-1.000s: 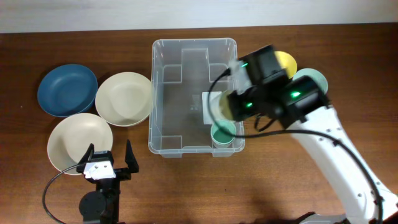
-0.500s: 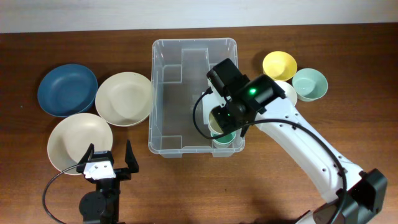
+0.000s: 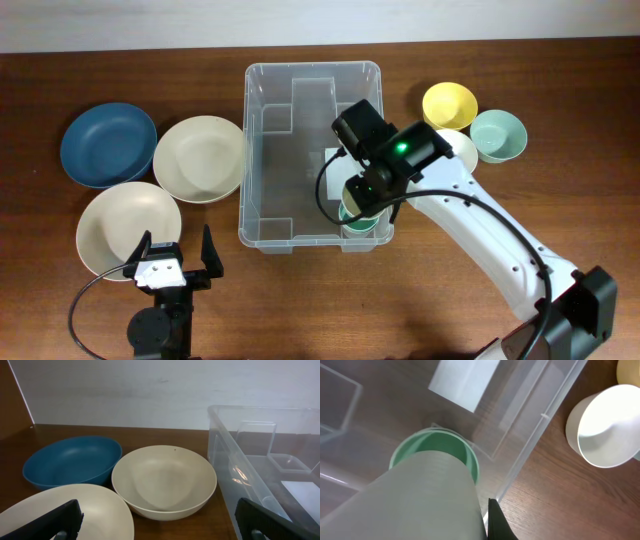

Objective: Pack container
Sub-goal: 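Lower the white cup into the bin onto the green cup and release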

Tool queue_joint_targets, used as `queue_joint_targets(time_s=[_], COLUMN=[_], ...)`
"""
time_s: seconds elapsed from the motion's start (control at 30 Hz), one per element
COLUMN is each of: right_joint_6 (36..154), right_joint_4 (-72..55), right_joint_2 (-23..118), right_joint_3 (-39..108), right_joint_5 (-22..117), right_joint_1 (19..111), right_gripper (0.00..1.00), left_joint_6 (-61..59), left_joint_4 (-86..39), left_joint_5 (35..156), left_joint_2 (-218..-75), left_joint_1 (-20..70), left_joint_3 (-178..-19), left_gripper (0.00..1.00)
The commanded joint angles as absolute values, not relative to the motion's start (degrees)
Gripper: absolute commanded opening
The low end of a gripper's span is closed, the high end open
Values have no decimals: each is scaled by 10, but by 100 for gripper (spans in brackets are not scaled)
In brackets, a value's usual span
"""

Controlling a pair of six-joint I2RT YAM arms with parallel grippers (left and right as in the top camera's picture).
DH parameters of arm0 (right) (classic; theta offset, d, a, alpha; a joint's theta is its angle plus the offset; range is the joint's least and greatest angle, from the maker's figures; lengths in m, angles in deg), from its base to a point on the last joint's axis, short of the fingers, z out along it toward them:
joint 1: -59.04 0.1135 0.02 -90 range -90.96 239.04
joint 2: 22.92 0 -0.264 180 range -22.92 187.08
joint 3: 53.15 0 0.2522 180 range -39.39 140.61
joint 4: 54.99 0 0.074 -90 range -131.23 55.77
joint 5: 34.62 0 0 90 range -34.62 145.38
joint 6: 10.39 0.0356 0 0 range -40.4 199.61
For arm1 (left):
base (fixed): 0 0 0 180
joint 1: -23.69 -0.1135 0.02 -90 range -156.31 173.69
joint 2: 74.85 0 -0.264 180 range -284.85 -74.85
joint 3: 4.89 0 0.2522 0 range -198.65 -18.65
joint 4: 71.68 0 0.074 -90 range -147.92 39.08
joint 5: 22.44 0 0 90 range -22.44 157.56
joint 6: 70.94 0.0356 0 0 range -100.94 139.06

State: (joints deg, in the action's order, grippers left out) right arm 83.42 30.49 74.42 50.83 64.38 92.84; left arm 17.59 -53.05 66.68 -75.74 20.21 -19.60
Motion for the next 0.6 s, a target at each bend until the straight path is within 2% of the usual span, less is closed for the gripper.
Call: queue_joint_targets(time_s=[0.0,0.1,0.13,0.23,0.4,0.57], right_joint_6=[831,831,831,831,831,861], right_joint_4=[302,298,296,273,235,233], right_joint_2=[748,749,749,749,748,744], right_joint_3=[497,496,496,496,505,546], right_joint_5=[665,666,666,666,682,683], right_joint_1=[930,931,931,930,922,871], right_gripper=[4,5,15,63,63,63], left_joint_6=[183,183,183,183,183,183], left_joint_4=[-532,-532,-532,-532,-532,-532], left_joint_5=[663,663,663,663,663,663], left_joint_2=[-753,-753,-753,-753,-753,-753], left_joint_1=[206,206,206,206,206,206], left_joint_3=[-192,-192,-192,-192,-192,-192], left_gripper=[100,100,100,100,100,100])
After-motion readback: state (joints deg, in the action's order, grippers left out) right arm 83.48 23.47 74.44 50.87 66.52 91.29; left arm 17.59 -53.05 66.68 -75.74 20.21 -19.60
